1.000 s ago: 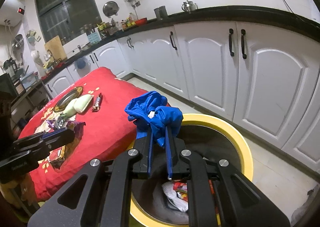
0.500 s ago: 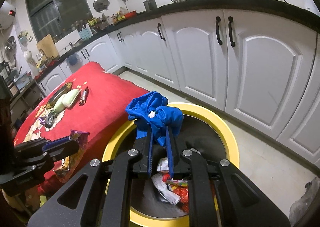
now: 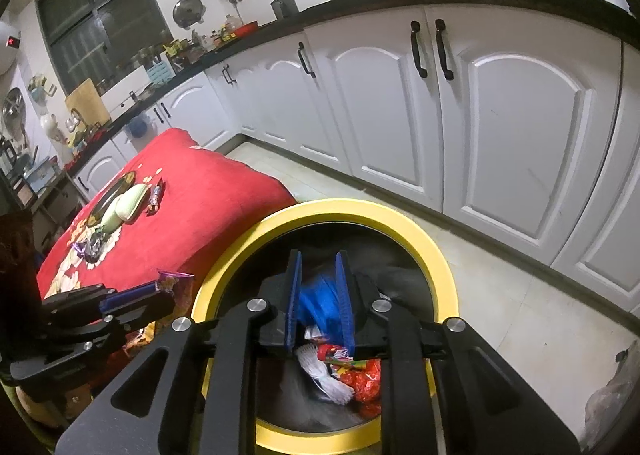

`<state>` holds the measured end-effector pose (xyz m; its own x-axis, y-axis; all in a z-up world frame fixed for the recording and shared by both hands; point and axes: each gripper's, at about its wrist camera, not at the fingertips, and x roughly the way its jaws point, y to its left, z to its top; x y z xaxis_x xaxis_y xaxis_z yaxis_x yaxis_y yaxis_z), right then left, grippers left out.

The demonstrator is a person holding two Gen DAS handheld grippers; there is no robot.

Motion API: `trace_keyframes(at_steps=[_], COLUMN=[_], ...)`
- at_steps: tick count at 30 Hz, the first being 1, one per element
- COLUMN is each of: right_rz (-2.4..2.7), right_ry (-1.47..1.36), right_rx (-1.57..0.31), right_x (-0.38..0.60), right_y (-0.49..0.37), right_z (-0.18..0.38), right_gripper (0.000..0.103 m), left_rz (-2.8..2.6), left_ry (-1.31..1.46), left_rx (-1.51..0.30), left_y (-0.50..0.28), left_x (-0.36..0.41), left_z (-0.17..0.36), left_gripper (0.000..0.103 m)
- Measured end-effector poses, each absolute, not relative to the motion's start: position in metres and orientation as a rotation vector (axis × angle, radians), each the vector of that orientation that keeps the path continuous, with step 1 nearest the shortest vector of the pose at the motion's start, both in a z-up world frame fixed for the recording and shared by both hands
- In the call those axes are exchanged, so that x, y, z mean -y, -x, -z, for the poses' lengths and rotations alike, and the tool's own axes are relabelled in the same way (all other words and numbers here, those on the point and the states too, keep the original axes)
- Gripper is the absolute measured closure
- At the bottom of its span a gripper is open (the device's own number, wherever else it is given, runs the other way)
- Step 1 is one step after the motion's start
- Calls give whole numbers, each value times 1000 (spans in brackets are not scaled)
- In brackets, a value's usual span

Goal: Collect trash
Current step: 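Open both grippers to drop the blue bag and wrapper into the bin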

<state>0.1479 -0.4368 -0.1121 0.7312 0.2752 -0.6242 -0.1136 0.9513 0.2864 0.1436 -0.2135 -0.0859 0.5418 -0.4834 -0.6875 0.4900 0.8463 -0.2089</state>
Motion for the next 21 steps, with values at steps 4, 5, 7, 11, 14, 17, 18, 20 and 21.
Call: trace_keyframes(at_steps=[4, 5, 7, 11, 14, 17, 18, 20, 21], right_rz=[-204, -200, -194, -179, -174, -175, -176, -178, -181], right_ry=[-246, -249, -253, -257, -264, -260, -259, -260, -260], right_rx=[-711, -708, -702, -689, -678, -667, -661, -653, -650], right_x=[443, 445, 447, 452, 454, 452, 451, 449, 448], right_y=[-147, -147, -146, -144, -143, -142, -141, -140, -140], right_z=[110, 109, 108, 104, 101, 97, 96, 94, 92], right_gripper=[79, 78, 76, 69, 64, 60, 57, 53, 52], left_rz=[588, 590, 590, 588, 572, 541, 534, 512, 498], left_ry=[-12, -13, -12, -9, -5, 0, 1, 4, 6], left_rx=[-815, -815, -816, -810, -800, -780, -776, -764, -756], left_y=[-146, -146, -148, -147, -146, -144, -144, -143, -142], left_x=[218, 218, 219, 219, 216, 209, 208, 202, 199], left_z=[87, 88, 88, 87, 84, 78, 77, 73, 71], left_gripper=[90, 90, 87, 64, 48, 35, 29, 18, 12])
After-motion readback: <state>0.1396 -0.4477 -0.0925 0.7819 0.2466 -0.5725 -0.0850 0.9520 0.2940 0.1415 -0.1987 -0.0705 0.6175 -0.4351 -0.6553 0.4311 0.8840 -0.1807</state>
